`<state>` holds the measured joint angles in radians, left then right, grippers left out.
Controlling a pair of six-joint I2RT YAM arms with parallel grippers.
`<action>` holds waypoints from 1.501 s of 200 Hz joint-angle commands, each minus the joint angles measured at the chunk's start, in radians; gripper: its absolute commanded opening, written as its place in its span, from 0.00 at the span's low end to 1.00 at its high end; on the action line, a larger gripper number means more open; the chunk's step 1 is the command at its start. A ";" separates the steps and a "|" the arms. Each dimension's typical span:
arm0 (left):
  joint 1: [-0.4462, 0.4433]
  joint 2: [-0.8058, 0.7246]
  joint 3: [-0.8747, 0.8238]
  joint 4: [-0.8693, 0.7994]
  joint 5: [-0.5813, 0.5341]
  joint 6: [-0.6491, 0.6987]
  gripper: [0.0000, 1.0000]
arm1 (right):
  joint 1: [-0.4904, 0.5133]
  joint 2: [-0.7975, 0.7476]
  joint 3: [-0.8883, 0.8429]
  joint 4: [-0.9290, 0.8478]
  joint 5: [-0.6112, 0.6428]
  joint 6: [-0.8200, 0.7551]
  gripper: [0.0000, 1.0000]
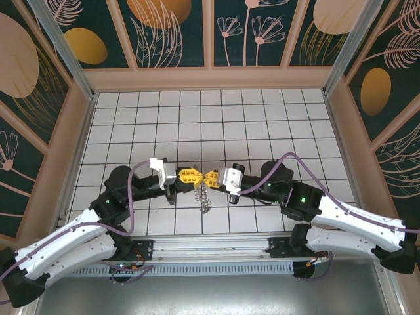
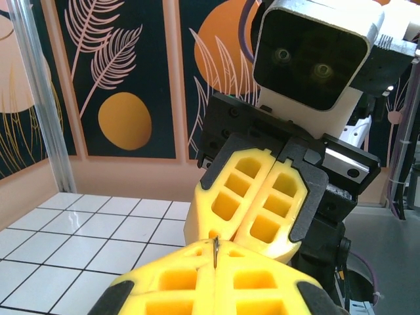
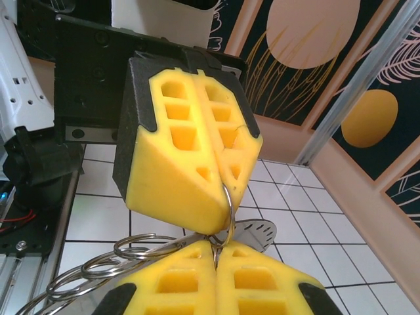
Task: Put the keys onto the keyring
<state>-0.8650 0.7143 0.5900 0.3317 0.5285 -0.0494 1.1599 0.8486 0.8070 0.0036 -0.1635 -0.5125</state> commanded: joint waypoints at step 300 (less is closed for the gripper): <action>0.006 0.066 0.233 -0.356 0.125 0.191 0.00 | -0.096 0.036 0.046 0.018 -0.207 0.098 0.15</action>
<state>-0.8536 0.7967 0.7937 -0.0643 0.6044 0.1280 1.0744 0.8719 0.8227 -0.0257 -0.3477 -0.4282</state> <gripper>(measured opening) 0.037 0.197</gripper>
